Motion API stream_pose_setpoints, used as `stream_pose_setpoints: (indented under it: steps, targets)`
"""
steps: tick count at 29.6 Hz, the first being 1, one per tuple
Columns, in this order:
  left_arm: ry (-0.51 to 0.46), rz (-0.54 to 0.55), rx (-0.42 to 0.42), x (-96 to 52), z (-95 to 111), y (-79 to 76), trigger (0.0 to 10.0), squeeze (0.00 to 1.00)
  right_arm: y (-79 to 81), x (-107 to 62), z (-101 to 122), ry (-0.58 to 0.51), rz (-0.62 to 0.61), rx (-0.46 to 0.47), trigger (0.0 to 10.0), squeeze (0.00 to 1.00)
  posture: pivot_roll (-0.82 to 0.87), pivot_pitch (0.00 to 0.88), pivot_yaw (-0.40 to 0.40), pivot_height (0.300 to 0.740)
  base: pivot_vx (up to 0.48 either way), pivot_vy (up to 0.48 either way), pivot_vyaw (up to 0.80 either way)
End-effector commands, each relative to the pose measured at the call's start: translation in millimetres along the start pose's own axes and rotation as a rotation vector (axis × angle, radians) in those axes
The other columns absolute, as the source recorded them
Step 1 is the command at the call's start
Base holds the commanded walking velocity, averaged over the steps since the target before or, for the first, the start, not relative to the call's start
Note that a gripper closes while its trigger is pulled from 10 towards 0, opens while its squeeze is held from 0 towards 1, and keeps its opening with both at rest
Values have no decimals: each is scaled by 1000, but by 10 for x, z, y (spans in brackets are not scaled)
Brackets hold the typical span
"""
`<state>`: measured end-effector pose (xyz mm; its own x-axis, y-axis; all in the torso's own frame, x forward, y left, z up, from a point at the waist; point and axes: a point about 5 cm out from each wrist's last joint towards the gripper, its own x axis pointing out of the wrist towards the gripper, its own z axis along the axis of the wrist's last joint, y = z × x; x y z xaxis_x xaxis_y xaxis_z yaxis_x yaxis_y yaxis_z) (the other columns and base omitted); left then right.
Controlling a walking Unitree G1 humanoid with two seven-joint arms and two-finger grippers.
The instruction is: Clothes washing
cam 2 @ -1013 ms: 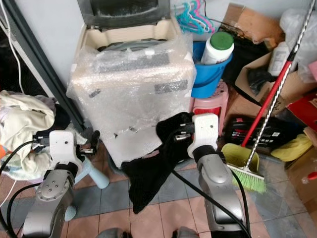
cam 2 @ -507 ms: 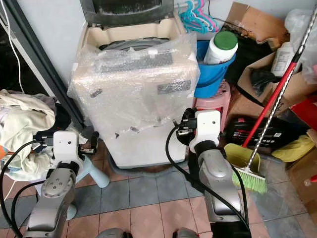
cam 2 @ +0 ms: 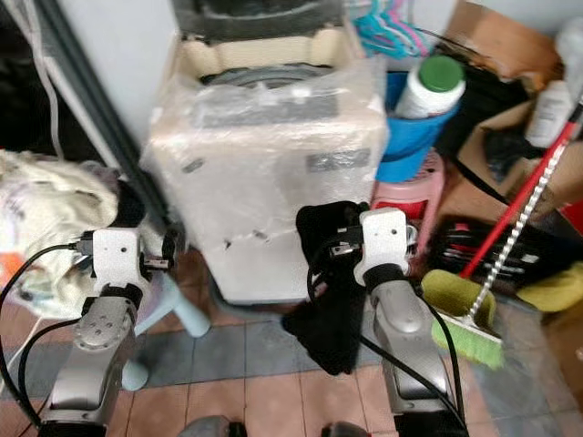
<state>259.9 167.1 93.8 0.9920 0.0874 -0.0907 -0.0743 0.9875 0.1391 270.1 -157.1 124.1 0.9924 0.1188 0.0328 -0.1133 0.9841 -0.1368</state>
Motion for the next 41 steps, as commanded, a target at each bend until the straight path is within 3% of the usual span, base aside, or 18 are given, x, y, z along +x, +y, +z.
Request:
stream_pose_setpoints:
  steps: [1, 9, 15, 41]
  targets:
    - [0, 24, 16, -34, -3, 64, 10000, 0, -4, -2, 76, -38, -12, 28, 10000, 0, -60, 0, 106, 740, 0, 0, 0]
    - [45, 24, 18, -159, -147, 42, 10000, 0, 28, -132, -57, 14, -5, 22, 10000, 0, -62, 0, 95, 740, 0, 0, 0]
    - [46, 15, 20, -153, -147, 28, 10000, 0, 29, -109, -71, 28, -19, 66, 10000, 0, -60, 0, 94, 740, 0, 0, 0]
    - [44, 18, 23, -134, -144, 46, 10000, 0, 44, -104, -74, 30, -3, 40, 10000, 0, -61, 0, 94, 740, 0, 0, 0]
